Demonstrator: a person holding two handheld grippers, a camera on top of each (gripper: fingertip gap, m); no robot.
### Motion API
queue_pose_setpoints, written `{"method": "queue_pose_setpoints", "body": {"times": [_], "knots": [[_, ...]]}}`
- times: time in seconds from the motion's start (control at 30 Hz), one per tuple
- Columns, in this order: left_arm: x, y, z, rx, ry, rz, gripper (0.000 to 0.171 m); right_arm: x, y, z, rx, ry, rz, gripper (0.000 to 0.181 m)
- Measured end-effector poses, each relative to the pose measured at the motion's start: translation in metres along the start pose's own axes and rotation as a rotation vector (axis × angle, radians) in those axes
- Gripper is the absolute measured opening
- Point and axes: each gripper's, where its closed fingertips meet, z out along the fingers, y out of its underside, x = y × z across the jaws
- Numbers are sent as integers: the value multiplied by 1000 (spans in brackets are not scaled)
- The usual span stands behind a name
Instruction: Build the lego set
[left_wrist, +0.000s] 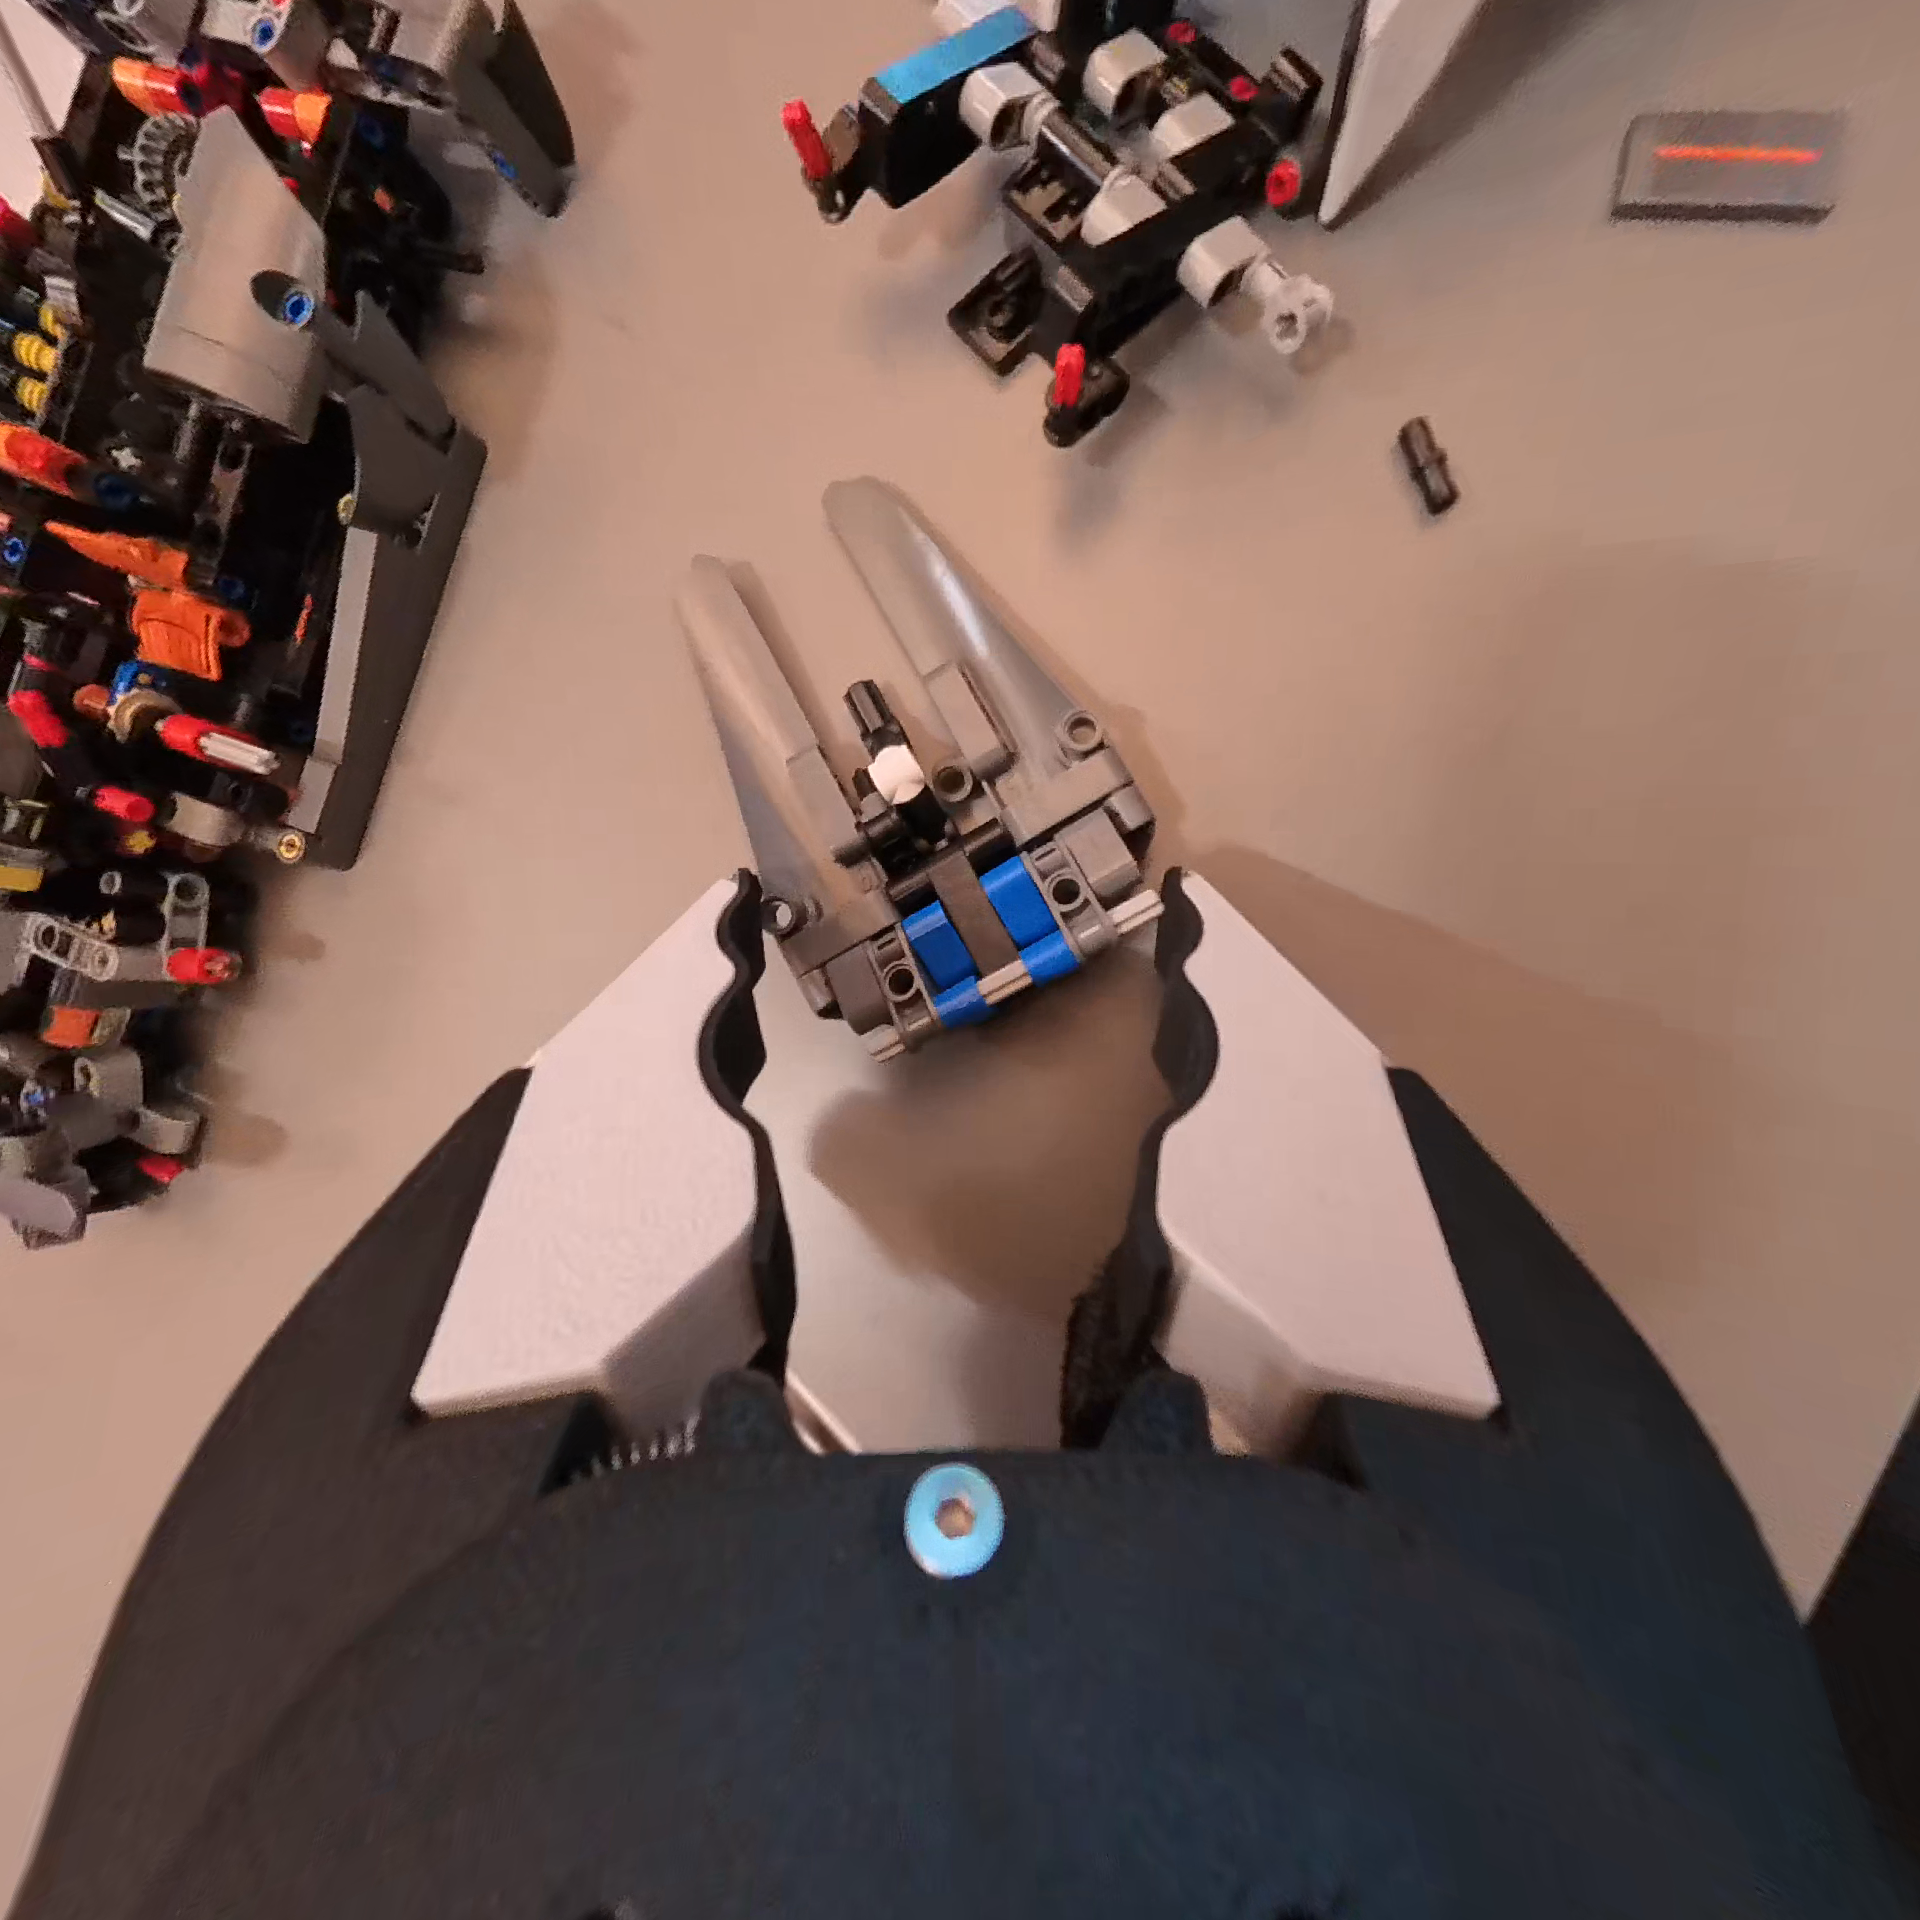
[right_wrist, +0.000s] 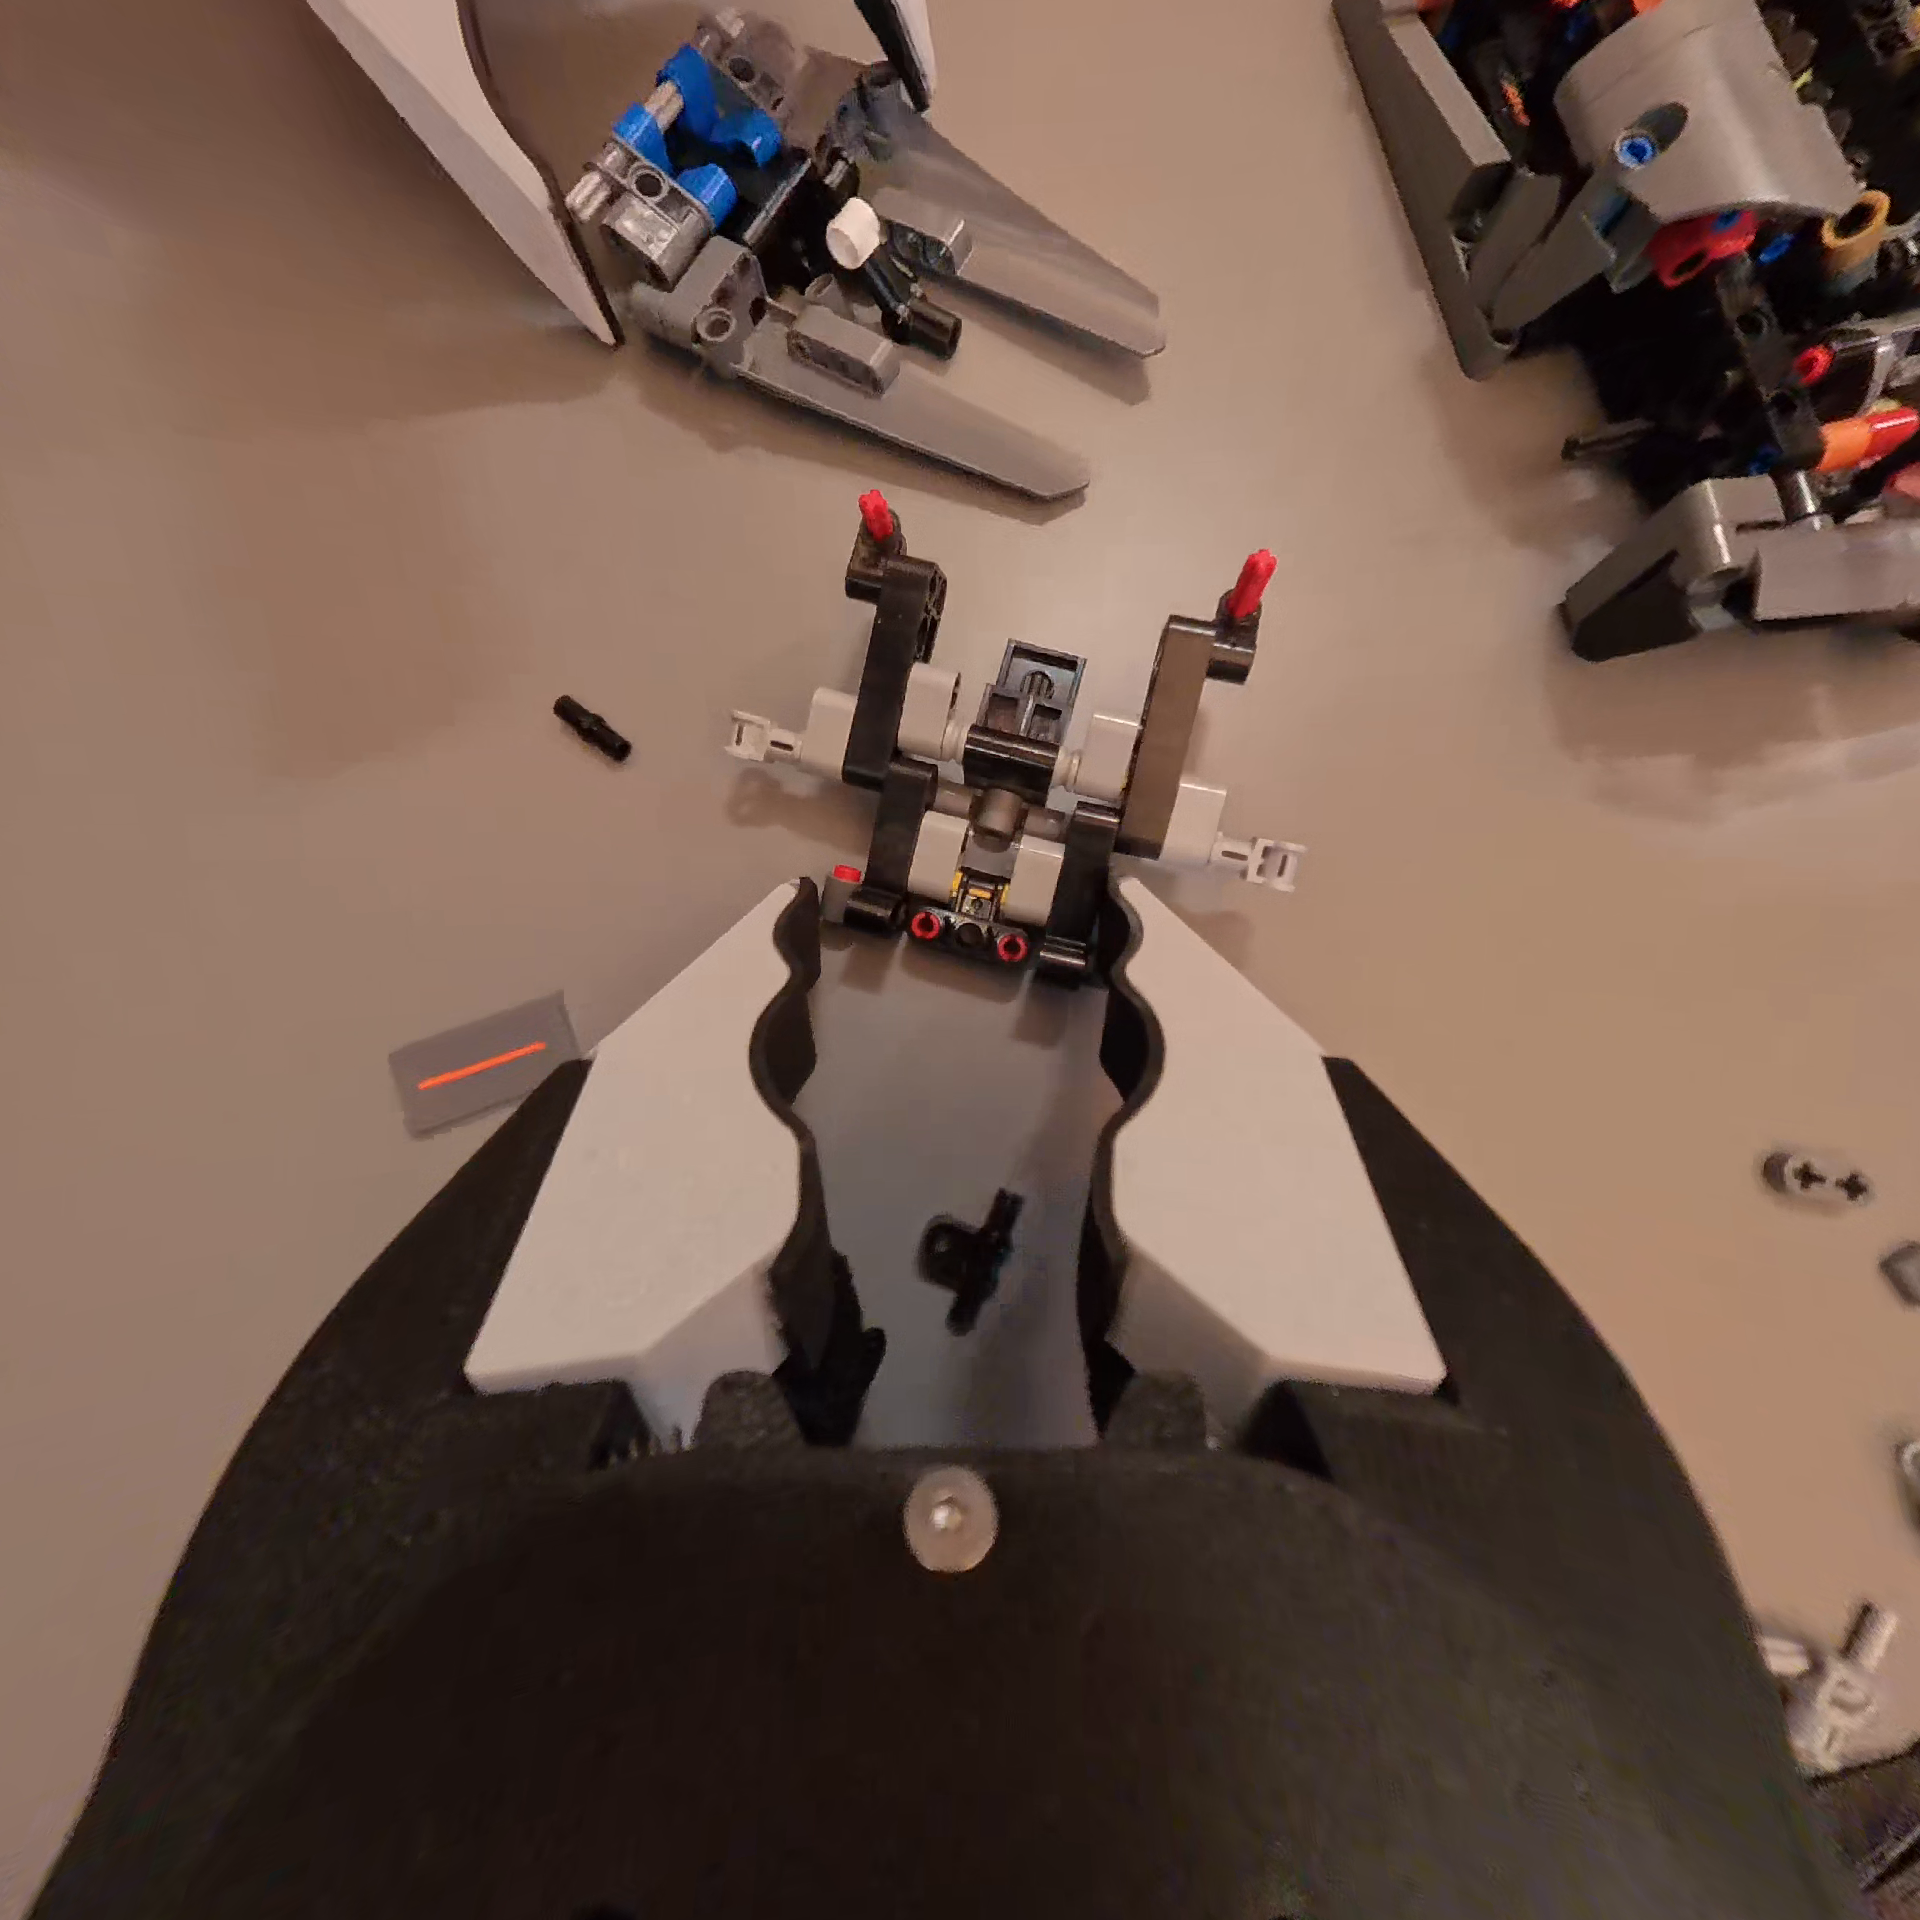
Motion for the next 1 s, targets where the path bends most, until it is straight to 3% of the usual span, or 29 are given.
{"method": "queue_pose_setpoints", "body": {"times": [0.33, 1.0], "knots": [[-2, -2, -12, 19, 138, 209, 74, 8, -8, 8, -56, -139, -160, 52], [1, -21, -19, 59, 337, 391, 72, 5, -16, 16, -97, -301, -351, 52]]}}
